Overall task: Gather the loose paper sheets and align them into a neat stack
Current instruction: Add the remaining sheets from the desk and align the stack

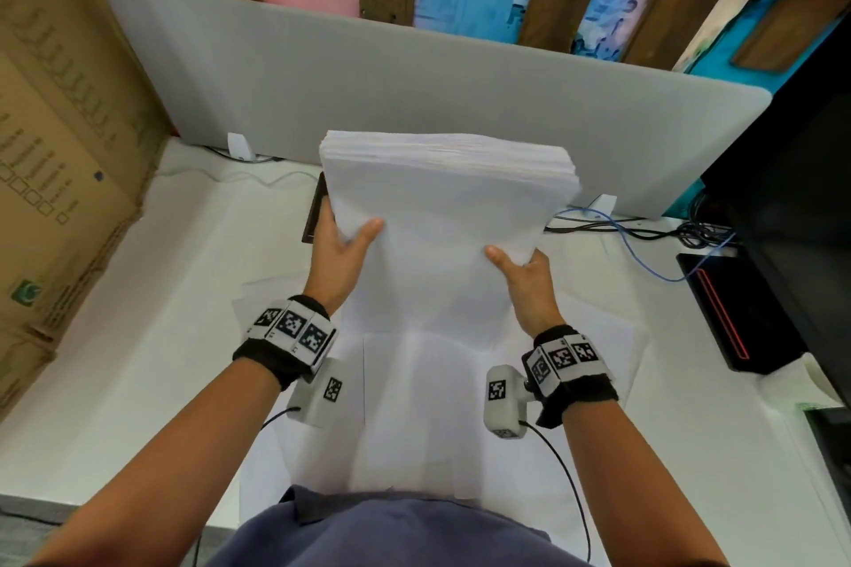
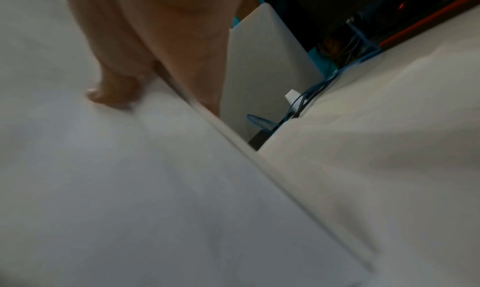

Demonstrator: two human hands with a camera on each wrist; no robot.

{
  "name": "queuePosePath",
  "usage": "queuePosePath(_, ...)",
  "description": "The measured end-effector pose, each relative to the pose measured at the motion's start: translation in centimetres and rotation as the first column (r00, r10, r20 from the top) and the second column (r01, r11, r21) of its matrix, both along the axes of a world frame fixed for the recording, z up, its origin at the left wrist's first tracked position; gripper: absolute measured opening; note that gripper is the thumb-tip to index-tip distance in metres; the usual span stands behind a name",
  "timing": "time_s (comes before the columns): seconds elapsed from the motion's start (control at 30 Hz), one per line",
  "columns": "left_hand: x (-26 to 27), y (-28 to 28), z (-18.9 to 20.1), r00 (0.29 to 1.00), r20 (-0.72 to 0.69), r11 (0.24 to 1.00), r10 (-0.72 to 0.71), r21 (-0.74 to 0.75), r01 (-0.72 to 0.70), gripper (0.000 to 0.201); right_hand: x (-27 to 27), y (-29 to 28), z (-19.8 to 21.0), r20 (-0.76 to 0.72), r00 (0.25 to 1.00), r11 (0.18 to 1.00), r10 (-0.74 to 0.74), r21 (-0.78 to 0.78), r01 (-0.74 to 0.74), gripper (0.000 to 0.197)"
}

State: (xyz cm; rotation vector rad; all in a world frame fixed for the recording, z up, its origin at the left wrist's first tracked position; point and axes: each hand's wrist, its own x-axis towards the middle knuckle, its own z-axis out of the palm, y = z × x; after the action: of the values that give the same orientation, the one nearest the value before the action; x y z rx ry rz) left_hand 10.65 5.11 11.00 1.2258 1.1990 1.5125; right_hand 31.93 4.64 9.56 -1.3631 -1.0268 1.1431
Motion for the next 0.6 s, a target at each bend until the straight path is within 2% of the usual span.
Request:
queuePosePath(0.1, -0.2, -0.5, 0.6, 0.999, -0.011, 0.997, 0.049, 0.054, -0.048, 0.041, -1.0, -0.2, 1.3, -0.056, 0.997, 0.994, -0.049, 0.09, 0.054, 0.02)
queuePosePath(0.17, -0.5, -0.9, 1.2, 0.998, -0.03, 0.995, 0.06, 0.078, -0.057, 0.036, -0.9, -0.4, 1.5, -0.087, 0.996, 0.992, -0.032, 0.122, 0.043, 0.023)
queuePosePath(0.3, -1.5, -1.0, 0.5, 0.998, -0.051, 0.998, 0.027, 0.065, -0.023, 0.034, -0.1, -0.6, 1.2, -0.021, 0.999, 0.996, 0.039, 0.079, -0.037, 0.037)
queuePosePath(0.43, -1.8, -0.7, 0.1, 0.997, -0.07, 0.999, 0.017, 0.031, -0.015, 0.038, -0.9, 0.0, 1.0, 0.011, 0.998, 0.998, 0.064, 0.014, -0.064, 0.022)
queuePosePath(0.6, -1.8, -1.2, -0.1, 0.998, -0.032, 0.995, 0.055, 0.081, -0.052, 0.037, -1.0, 0.2, 1.0, -0.03, 0.999, 0.997, 0.038, 0.066, -0.036, 0.019)
